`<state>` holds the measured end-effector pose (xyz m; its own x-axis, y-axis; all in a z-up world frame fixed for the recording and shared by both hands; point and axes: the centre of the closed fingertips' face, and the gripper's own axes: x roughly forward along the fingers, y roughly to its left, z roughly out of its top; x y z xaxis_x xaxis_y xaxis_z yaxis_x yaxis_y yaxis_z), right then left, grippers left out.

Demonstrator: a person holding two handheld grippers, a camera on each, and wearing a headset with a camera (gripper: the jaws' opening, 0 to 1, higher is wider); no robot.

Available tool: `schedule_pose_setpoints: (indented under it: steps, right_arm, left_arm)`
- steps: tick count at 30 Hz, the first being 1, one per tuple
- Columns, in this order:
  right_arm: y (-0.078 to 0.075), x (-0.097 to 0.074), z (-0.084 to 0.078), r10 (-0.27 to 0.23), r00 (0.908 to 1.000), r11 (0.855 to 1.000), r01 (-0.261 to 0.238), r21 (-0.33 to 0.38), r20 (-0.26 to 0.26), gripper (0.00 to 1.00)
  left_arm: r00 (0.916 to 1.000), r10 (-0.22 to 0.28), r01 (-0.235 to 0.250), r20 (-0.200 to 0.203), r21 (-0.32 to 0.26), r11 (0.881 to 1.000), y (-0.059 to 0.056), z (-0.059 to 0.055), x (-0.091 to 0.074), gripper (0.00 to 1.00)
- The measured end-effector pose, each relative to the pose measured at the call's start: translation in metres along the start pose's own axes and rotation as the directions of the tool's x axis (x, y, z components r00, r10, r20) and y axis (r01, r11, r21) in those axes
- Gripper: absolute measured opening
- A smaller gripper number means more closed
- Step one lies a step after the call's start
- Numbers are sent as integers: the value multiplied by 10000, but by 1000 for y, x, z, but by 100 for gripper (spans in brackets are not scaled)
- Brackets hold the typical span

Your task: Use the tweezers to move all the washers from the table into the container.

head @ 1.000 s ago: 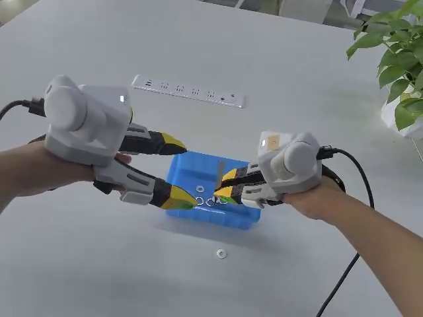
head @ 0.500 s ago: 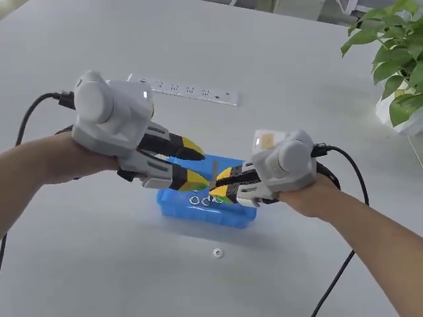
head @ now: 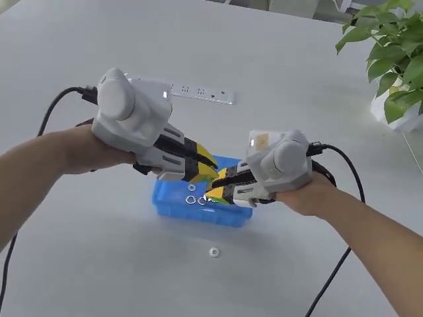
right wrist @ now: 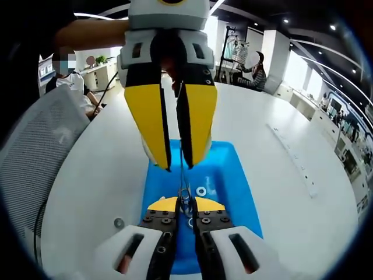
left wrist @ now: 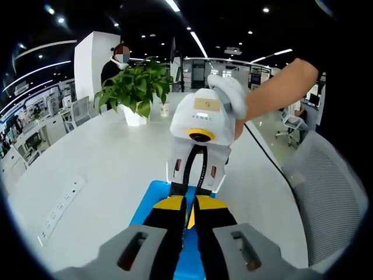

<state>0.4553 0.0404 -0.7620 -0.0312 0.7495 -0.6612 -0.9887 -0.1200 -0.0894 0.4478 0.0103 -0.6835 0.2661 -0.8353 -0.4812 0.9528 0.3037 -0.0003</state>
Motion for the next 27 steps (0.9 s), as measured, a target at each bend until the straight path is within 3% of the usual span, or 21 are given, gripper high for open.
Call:
schedule_pose_setpoints:
  steps: [4,12,27]
  right_arm:
    - [0,0,-1,-21,10000,10000,21,7,10,9]
    - [0,0,-2,38,10000,10000,-38,-29,-44,9]
    - [1,-4,-4,-100,9997,9996,106,248,-206,15]
  left_arm:
    - [10000,-53,53,17,-181,9998,0,-1,0,9]
    - [9999,-147,147,-19,11,9999,-1,-5,2,7]
    - [9998,165,-161,-95,414,9990,4,-3,2,5]
